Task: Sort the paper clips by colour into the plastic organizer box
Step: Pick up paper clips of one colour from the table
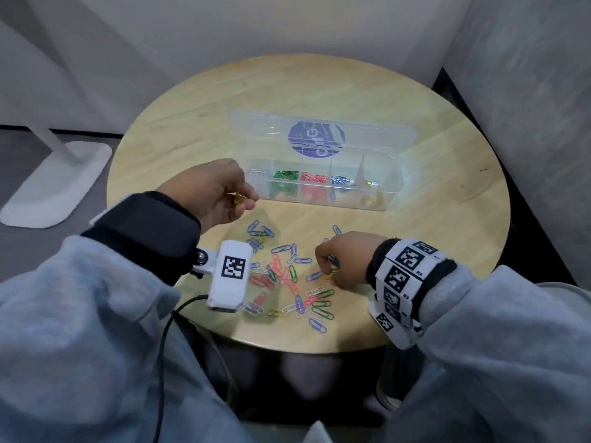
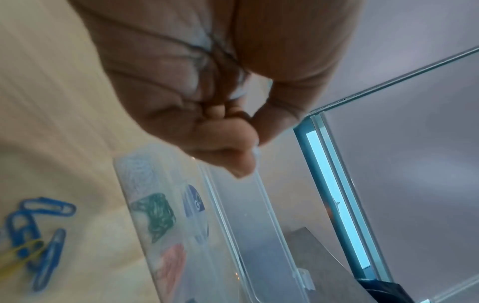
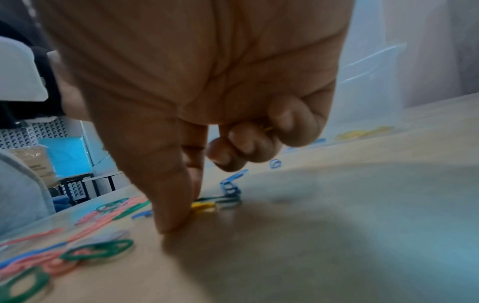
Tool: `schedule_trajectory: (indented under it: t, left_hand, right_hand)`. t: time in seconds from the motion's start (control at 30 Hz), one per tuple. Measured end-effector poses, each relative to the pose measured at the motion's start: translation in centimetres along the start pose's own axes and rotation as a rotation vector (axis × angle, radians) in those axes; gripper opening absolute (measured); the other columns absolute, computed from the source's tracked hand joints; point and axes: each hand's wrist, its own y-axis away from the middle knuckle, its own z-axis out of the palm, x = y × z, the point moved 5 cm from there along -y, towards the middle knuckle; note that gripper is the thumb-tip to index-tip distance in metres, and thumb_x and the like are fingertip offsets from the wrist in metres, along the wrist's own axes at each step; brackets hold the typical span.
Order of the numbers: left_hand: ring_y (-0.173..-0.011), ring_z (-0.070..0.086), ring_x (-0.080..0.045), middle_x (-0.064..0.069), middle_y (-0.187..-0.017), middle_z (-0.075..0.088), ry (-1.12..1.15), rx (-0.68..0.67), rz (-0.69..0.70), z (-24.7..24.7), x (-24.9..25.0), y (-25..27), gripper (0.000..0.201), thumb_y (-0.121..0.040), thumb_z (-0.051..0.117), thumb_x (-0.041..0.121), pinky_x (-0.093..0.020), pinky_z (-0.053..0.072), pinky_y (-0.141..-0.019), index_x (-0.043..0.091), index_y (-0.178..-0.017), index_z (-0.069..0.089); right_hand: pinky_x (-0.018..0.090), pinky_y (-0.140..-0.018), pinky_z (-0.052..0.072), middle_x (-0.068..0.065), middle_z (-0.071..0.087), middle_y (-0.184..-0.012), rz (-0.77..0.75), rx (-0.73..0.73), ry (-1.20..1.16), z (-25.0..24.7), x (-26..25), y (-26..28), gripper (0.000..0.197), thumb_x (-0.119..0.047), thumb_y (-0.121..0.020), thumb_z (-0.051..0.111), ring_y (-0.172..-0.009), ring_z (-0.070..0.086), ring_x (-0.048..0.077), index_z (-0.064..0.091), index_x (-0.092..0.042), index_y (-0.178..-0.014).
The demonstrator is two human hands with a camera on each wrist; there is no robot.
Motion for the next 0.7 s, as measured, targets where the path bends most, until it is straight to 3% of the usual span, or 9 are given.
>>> schedule_trajectory:
  t: [0.2, 0.37, 0.5, 0.6, 0.7]
  left_hand:
    - [-0.038, 0.045, -0.009, -0.009, -0.064, 0.049, -0.154, 0.103, -0.056, -1.2, -1.5, -0.5, 0.026, -0.087, 0.033, -0.003, -0.011, 0.030, -0.037, 0.012, -0.067, 0.038]
    - [-0.045, 0.029, -0.012, -0.005, -0.064, 0.040, -0.584, -0.030, -0.131, -0.5, -3.7, -2.2, 0.022, -0.090, 0.044, 0.005, -0.015, 0.022, -0.041, 0.015, -0.071, 0.047]
    - [-0.060, 0.044, -0.013, 0.006, -0.065, 0.050, -1.044, -0.034, -0.019, 0.1, -4.2, -2.9, 0.004, -0.084, 0.058, 0.016, -0.020, 0.030, -0.050, 0.019, -0.087, 0.060]
    - [-0.078, 0.051, -0.016, 0.011, -0.067, 0.051, -1.143, -0.029, 0.011, 0.9, -4.7, -3.1, 0.006, -0.080, 0.064, 0.018, -0.017, 0.032, -0.056, 0.022, -0.081, 0.059]
    - [-0.078, 0.052, -0.017, 0.011, -0.066, 0.052, -1.174, -0.029, 0.007, 1.1, -5.3, -3.5, 0.019, -0.076, 0.068, 0.020, -0.019, 0.031, -0.055, 0.022, -0.068, 0.052]
  right_hand:
    - [0.027, -0.064, 0.044, -0.007, 0.052, -0.075, 0.025, 0.007, -0.033, 0.4, 0.4, -0.3, 0.010, -0.012, -0.077, 0.053, -0.072, 0.050, 0.017, 0.052, -0.022, -0.077]
    - [0.025, -0.064, 0.043, -0.004, 0.052, -0.070, 0.078, 0.030, -0.128, -0.1, 1.4, -0.4, 0.013, -0.013, -0.076, 0.057, -0.068, 0.048, 0.016, 0.051, -0.020, -0.067]
    - [0.018, -0.051, 0.043, -0.005, 0.055, -0.060, 0.068, 0.053, -0.516, -1.5, 2.1, -0.3, 0.024, -0.003, -0.075, 0.063, -0.051, 0.050, 0.009, 0.050, -0.018, -0.061]
    - [0.015, -0.046, 0.045, 0.003, 0.054, -0.057, 0.049, 0.023, -0.844, -1.2, 2.0, -0.5, 0.025, 0.009, -0.081, 0.056, -0.039, 0.051, 0.004, 0.052, -0.014, -0.070]
    - [0.018, -0.048, 0.046, 0.003, 0.053, -0.050, 0.030, -0.051, -0.978, -0.5, 1.5, -0.9, 0.025, 0.009, -0.087, 0.049, -0.037, 0.050, 0.008, 0.058, -0.013, -0.078]
